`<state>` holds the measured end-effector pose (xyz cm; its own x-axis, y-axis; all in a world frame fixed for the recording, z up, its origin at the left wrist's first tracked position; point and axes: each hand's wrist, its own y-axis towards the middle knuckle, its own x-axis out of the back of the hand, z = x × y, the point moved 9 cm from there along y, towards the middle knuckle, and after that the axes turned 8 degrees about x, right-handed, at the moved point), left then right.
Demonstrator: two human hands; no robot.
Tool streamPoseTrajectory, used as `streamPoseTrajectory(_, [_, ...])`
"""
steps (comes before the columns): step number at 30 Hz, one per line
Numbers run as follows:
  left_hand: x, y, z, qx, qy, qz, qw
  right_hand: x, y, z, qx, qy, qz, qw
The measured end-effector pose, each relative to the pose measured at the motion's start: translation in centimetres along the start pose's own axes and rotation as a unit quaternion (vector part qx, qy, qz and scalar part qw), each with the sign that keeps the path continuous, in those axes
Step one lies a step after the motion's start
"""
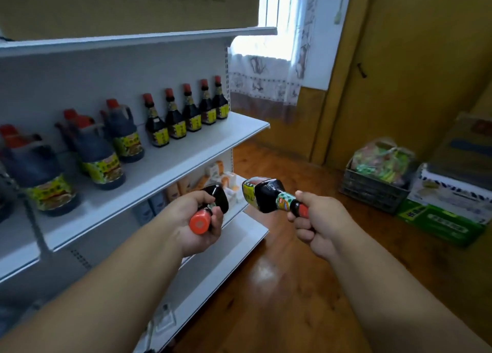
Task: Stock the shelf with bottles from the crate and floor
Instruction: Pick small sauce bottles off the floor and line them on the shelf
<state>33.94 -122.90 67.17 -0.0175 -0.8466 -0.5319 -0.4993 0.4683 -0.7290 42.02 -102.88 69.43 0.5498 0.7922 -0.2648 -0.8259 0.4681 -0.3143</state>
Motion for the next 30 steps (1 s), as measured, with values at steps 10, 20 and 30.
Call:
streamPoseTrajectory(10, [-5.7,8.4,-10.2,-0.080,-0.044,-0.033,0.995,-3.8,20.5,6.5,-0.017,-0.089,0.114,0.989])
streamPoseTrajectory(20, [-0.1,9.6,-21.6,-0.141,0.014,-0.185,0.973,-20.6,31.6,6.5,-0.021,-0.180,0.247,0.952])
streamPoseTrajectory(30, [4.9,10.6,-32.1,-0.142,0.226,-0.365,0.892,-30.2,38.6,9.3,0.086,-0.392,0.277,0.873])
